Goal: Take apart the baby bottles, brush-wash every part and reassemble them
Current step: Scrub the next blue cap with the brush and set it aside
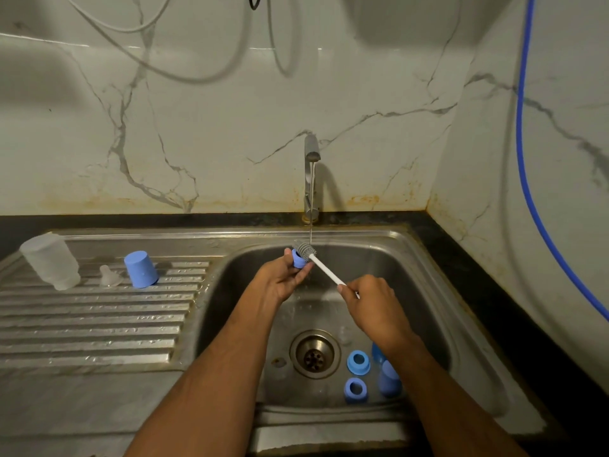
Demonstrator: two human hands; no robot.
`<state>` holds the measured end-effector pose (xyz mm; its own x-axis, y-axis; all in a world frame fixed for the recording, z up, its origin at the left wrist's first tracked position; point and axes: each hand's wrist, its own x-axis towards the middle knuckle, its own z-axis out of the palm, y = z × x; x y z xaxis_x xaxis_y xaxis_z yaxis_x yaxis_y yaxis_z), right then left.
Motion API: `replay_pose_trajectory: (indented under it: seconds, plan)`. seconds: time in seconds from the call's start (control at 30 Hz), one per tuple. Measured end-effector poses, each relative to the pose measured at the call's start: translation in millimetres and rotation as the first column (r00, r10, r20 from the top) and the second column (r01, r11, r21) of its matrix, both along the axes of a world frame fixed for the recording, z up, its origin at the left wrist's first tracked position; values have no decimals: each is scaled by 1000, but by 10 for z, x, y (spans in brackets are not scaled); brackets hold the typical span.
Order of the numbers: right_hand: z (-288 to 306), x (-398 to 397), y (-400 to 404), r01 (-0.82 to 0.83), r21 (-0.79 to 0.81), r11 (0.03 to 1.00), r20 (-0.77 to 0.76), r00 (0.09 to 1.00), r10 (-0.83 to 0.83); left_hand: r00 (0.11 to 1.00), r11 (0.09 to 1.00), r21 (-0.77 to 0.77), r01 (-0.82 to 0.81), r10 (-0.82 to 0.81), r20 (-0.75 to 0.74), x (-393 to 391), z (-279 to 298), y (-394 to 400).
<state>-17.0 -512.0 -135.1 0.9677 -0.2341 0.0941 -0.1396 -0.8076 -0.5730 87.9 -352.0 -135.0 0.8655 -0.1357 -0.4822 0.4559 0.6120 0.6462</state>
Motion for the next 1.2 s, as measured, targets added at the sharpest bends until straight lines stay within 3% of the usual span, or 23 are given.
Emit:
replay_pose_trajectory:
  seconds: [0.13,0.33,0.9,1.2]
  plan:
    - [47,-7,-149,48,106,993,24,998,-51,998,998,-36,50,-49,26,9,-10,-31]
    - [10,-1,-188,156,171,973,74,983,-171,995,1000,-21,-5,2,-101,-20,-117,21]
    - [98,40,-186,208,114,972,110,969,-220,990,976,-197,-92,69,-124,109,-1,-84]
    - [54,57,-289,246,106,964,114,960,-257,999,993,-117,-19,14,-51,117,-85,-273]
